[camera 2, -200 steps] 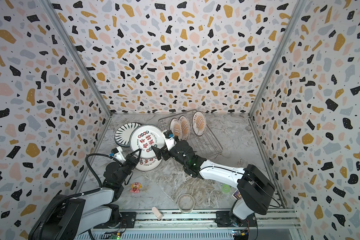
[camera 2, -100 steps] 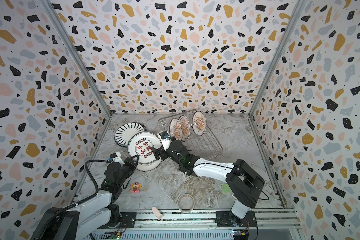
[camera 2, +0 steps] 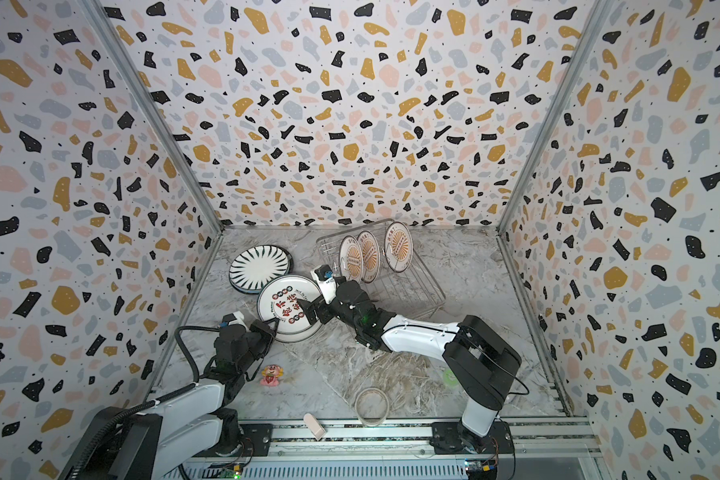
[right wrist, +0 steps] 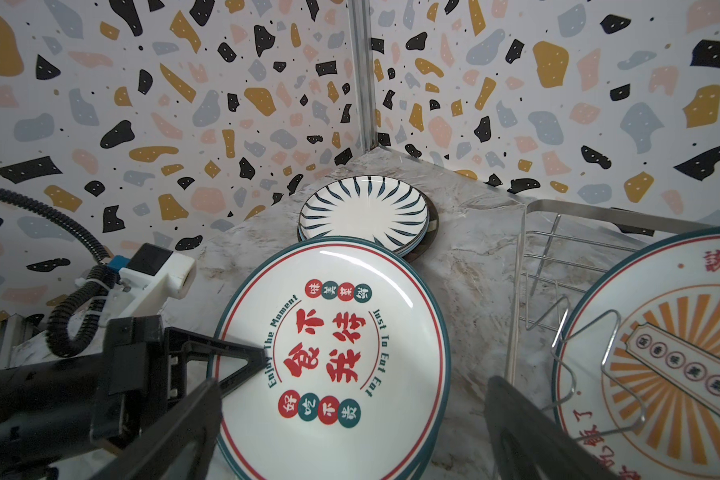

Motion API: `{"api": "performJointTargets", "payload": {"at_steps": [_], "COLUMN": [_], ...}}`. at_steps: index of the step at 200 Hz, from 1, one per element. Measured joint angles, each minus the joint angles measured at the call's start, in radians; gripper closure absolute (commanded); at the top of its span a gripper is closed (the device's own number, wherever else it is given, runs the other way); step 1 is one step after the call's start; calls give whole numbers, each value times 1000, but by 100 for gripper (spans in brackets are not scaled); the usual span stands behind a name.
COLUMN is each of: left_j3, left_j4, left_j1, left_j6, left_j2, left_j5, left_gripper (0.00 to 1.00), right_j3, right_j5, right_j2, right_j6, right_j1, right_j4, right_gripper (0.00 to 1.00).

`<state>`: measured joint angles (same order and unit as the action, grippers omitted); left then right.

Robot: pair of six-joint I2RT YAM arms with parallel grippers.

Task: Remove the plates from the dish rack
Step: 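Lower the plate flat onto the red-text plate and open the left gripper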

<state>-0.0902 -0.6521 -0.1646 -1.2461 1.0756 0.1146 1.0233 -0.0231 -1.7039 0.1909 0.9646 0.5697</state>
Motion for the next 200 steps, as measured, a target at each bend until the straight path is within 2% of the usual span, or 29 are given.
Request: {"api": "performJointTargets", "payload": {"at_steps": [101,142,182,200], "left_j3": [16,16,17,17], "left_j4": [-10,-23,-29,-27], "left_j1": [0,1,1,1], "left_j6": [-27,-31,-29,-25], "left_j2": [96,107,103,86], "left_j5": [25,30,16,-2], "left_gripper": [100,89,68,66], "right_j3": [12,12,12,12], "right_j5": [0,0,-4,-7], "right_j2": [-52,-52,-52,-52], "right_j6": [14,18,24,27], "right_j1": [3,3,3,3], "right_j4": [6,6,6,6], "right_gripper": [0,0,0,1]}}
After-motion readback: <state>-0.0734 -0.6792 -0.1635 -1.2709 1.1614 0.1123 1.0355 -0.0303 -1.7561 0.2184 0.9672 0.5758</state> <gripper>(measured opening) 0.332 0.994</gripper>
